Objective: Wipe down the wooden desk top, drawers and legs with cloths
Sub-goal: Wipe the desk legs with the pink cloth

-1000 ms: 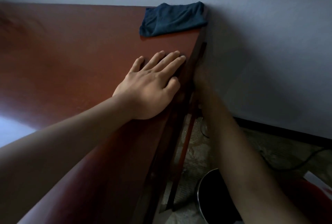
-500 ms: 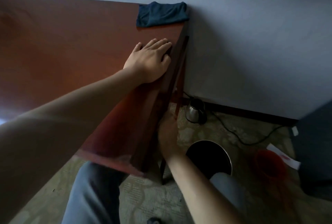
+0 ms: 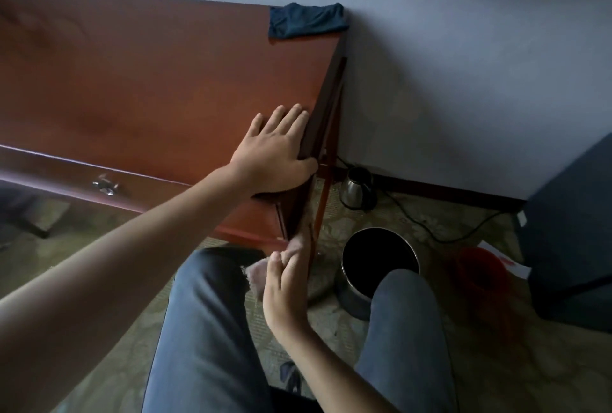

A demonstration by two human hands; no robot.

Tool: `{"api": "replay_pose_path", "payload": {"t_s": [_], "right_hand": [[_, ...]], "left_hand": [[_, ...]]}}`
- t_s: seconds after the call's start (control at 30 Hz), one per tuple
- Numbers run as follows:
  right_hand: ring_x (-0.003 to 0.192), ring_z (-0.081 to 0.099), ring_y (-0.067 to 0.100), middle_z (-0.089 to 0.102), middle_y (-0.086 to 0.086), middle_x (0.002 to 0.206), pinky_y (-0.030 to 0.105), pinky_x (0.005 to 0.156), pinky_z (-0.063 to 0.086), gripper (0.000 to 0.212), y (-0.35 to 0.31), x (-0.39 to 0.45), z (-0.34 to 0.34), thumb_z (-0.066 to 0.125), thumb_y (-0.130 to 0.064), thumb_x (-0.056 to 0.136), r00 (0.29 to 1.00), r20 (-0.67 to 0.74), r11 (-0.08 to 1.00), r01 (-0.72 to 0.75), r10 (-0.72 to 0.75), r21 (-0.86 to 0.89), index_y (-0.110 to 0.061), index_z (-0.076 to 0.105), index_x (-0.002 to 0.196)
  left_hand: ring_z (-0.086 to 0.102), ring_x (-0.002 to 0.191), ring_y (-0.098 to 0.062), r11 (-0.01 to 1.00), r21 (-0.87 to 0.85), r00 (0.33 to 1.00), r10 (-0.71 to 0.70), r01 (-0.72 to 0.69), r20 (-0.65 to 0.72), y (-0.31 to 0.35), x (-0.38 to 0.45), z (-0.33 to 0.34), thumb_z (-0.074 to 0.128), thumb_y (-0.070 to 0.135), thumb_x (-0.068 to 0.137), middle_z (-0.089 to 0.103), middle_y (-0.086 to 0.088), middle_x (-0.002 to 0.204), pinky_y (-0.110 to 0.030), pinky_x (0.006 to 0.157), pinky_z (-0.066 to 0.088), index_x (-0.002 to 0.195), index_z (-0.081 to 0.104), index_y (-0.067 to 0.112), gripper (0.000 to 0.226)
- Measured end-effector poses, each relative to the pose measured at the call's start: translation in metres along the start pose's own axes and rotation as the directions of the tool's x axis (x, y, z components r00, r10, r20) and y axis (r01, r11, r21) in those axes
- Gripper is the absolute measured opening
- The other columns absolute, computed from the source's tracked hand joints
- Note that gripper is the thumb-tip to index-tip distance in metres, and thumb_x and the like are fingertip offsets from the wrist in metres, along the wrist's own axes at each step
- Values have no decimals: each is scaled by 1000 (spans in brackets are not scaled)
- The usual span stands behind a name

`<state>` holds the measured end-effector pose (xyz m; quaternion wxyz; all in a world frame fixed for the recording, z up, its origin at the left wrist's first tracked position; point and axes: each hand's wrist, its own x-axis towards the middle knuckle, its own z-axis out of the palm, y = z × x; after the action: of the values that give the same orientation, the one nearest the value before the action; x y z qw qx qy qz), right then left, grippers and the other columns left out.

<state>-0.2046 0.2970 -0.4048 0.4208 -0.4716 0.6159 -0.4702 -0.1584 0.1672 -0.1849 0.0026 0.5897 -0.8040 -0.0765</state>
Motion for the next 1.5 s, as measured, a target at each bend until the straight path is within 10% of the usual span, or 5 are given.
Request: {"api": "replay_pose_path", "payload": {"t_s": [0.33,0.6,0.8,1.07,1.5], "right_hand": [[38,45,13,52,0,53,21,39,32,44,76,58,-17,49,-48,100,644,403,337,-720,650,607,-16,62,74],[77,57,21,59,4,92,36,73,45,74,43,55,10,52,-72,92,960,128,716,-273,251,643,-6,59,125],[45,42,14,53,6,68,21,39,28,43,106,69,7,50,-46,100,815,272,583,-563,512,586,-11,64,78],[47,50,22,54,12,72,17,31,33,31,187,93,11,58,-40,100,534,330,417,-833,779,363,-12,57,87],[42,45,16,43,2,56,23,42,39,41,36,94,-43,42,-38,107,740,568,761,-586,360,280,-14,50,75]], "left_hand": [[-12,159,-24,986,155,998,66,-63,-14,10,-23,10,19,71,71,-11,-7,173,-51,129,-1,164,-5,10,114],[-11,159,-30,986,127,994,106,-108,25,14,-26,8,39,59,78,-13,0,173,-58,127,-1,128,62,55,55],[-10,159,-24,993,108,998,39,-43,40,20,-26,9,45,47,76,-12,5,173,-56,128,0,78,77,40,33],[-8,160,-21,991,137,1000,4,-5,11,18,-23,13,38,48,77,-11,8,173,-49,129,-1,81,78,40,41],[-4,160,-18,993,110,999,-33,34,-4,25,-24,11,31,59,73,-6,11,173,-45,130,1,89,78,48,51]]}}
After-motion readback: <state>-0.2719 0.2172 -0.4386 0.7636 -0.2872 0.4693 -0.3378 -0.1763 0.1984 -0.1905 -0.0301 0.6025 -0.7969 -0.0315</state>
